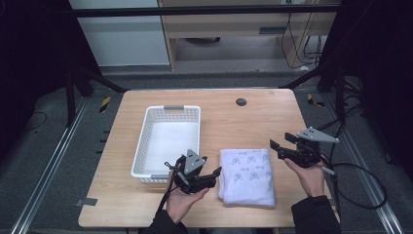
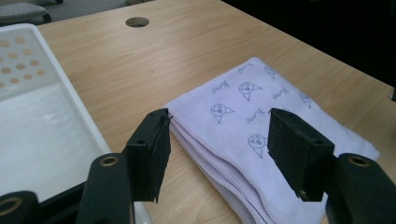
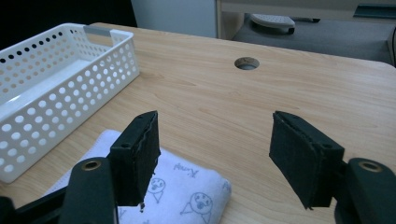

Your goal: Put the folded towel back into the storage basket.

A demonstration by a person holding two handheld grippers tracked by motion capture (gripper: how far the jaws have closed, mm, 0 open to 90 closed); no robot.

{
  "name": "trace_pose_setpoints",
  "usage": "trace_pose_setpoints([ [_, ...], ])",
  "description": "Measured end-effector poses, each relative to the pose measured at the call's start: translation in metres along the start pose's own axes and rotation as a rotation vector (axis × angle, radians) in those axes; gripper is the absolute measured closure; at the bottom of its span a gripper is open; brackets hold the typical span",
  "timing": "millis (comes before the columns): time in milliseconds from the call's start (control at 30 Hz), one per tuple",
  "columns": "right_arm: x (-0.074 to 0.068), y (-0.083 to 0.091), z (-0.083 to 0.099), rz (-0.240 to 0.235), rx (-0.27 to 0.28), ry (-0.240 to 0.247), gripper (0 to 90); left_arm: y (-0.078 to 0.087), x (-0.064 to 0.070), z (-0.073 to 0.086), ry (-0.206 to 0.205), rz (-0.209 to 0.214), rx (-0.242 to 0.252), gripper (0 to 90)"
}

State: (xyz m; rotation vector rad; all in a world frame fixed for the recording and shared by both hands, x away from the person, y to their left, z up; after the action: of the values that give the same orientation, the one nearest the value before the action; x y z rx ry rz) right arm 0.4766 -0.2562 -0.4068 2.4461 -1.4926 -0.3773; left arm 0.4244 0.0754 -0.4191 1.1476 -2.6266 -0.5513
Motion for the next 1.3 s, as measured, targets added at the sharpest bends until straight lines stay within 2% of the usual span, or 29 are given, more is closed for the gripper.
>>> trace_pose_setpoints([
  [167, 0.002, -0.001, 0.006, 0.000, -0.008, -0.008, 33.4, -0.003, 0.003, 0.004, 0.006, 0.000, -0.012, 38.2],
  [300, 0.000, -0.003, 0.008, -0.005, -0.018, 0.000, 33.5, -0.006, 0.008, 0.012, 0.019, 0.003, -0.031, 38.2],
  [467, -0.002, -0.006, 0.012, -0.007, -0.034, 0.012, 33.5, -0.010, 0.012, 0.020, 0.015, 0.008, -0.060, 38.1],
  [567, -0.002, -0.007, 0.013, -0.010, -0.033, 0.010, 33.5, -0.011, 0.014, 0.023, 0.012, 0.007, -0.061, 38.1],
  [600, -0.001, -0.007, 0.015, -0.022, -0.028, -0.014, 33.5, -0.011, 0.016, 0.025, 0.011, 0.007, -0.063, 38.1],
  [733, 0.002, -0.007, 0.021, -0.012, -0.048, -0.012, 33.5, -0.014, 0.020, 0.031, 0.011, 0.007, -0.072, 37.9],
  [933, -0.002, -0.011, 0.024, -0.014, -0.068, 0.006, 33.4, -0.019, 0.025, 0.042, 0.016, 0.008, -0.095, 37.9],
  [1033, -0.003, -0.013, 0.026, -0.011, -0.077, 0.012, 33.4, -0.021, 0.028, 0.046, 0.002, 0.003, -0.101, 37.8],
  [1300, -0.007, -0.021, 0.033, -0.011, -0.115, 0.029, 33.5, -0.028, 0.029, 0.055, 0.026, -0.004, -0.128, 37.8],
])
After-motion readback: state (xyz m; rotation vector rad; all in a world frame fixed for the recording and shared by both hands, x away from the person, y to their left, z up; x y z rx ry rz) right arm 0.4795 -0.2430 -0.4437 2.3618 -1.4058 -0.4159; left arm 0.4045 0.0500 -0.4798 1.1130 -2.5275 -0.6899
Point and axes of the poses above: each handheld gripper's, and its own axes: y roughly backward along the jaws, z roughly out of its underside, x roughly to its right, the point moved 1 cm from there along -y, roughly forward along the jaws, and after that the axes turned 5 degrees about x, right-handed, at the moved point
